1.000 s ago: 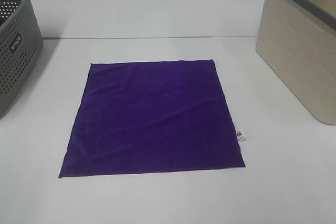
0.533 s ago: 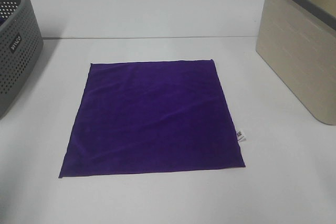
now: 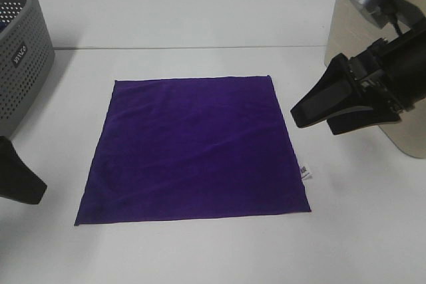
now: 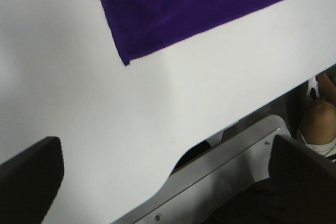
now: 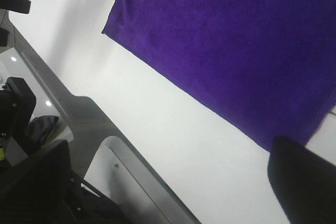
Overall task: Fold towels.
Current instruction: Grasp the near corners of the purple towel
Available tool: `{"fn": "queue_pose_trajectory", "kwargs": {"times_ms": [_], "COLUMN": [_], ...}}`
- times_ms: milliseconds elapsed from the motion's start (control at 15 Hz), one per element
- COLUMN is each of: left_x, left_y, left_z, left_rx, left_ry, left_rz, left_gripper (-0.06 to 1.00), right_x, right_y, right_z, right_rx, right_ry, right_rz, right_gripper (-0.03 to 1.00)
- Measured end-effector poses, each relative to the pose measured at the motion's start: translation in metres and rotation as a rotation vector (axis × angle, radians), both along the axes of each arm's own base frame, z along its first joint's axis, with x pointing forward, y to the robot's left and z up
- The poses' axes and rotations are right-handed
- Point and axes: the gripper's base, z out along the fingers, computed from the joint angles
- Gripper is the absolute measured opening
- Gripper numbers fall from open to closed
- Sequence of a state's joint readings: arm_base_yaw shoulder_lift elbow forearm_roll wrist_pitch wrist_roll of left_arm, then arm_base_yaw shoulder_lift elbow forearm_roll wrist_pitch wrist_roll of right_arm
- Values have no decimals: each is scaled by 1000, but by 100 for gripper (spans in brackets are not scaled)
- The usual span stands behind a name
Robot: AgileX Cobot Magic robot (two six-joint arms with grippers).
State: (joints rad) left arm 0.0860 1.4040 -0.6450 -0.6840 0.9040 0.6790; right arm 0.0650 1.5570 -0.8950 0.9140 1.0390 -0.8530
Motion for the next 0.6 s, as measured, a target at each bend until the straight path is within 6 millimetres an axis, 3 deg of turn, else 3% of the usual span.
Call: {"fn": "queue_pose_trajectory", "kwargs": {"times_ms": [267, 400, 600], "left_x": [17, 20, 23], "left_y": [15, 14, 12], "left_z": [-31, -35, -42], "left_rx": [-73, -101, -130], "left_ry": [36, 21, 4], "left_rz": [25, 4, -25], "left_gripper": [99, 99, 99], "right_x": [10, 5, 7], "right_y": [3, -5, -35], "right_z": [-42, -60, -71], "right_rx": [34, 15, -17], "right_ry": [86, 116, 100], "right_rz": [16, -23, -139], "right_gripper": [98, 98, 98]}}
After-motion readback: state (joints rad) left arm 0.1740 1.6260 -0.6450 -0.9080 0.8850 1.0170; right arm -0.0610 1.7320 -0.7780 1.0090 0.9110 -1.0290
